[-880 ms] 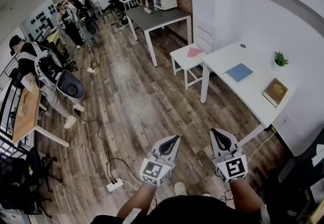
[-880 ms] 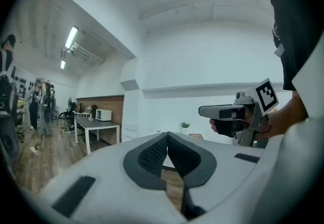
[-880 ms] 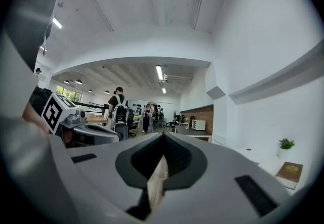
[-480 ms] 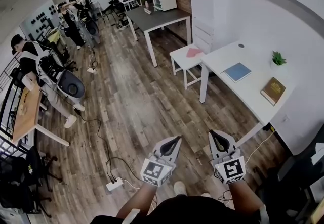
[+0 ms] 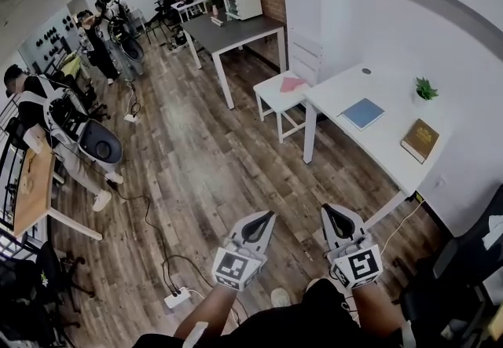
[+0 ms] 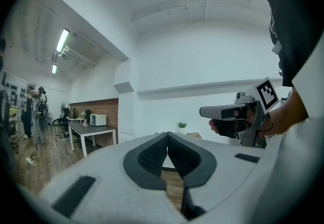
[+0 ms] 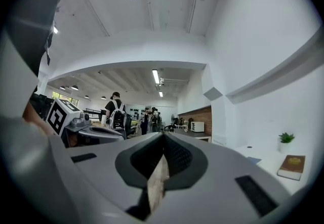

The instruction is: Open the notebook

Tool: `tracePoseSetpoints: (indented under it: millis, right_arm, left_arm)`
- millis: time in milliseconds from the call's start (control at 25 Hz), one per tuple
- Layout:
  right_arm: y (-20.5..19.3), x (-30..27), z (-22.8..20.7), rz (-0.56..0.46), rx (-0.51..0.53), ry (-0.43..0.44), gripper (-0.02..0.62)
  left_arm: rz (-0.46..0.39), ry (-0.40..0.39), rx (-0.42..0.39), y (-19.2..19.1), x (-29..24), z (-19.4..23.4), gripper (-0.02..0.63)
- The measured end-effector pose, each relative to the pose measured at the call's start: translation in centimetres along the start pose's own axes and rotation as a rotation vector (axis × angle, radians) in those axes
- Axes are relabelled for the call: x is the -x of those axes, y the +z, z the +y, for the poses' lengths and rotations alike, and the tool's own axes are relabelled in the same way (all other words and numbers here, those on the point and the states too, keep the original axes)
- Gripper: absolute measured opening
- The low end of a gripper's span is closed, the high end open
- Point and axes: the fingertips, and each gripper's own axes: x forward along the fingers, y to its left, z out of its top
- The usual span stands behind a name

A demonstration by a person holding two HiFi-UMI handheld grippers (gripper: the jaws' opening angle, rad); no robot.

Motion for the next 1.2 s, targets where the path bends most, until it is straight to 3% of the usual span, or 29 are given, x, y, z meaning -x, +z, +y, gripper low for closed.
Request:
tracePoseSetpoints:
  millis: [160,360,520,720,1200]
  right_arm:
    - [-0.5,-1.5,-2.0,0.017,0.044,0.007,0.002]
    - [-0.8,-5.1,-5.5,0.018,0.024,0.018,0.002]
    - [-0.8,-8.5,-9.3,0.007,0.018,0.023,0.002]
    - [-1.0,-11.7,-14.9,0.012,0.022,0.007,0.002]
    - [-3.0,-15.0,-27.5,0.029,0.002,-0.068,0.002]
  left_arm:
    - [0.015,-0.001,-0.004,-0.4,-2.4,1.3,0.005]
    - [0.015,0.003,0.008,-0.3,-6.8,3.5,0.005]
    - [0.024,0.019,-0.022,-0.2,-11.2,5.8,0.005]
    - [0.032,0.038,-0.004,0.2,-17.0,8.8,0.005]
    - [0.048,-0.004,-0.016,0.5,-29.9,9.7,0.005]
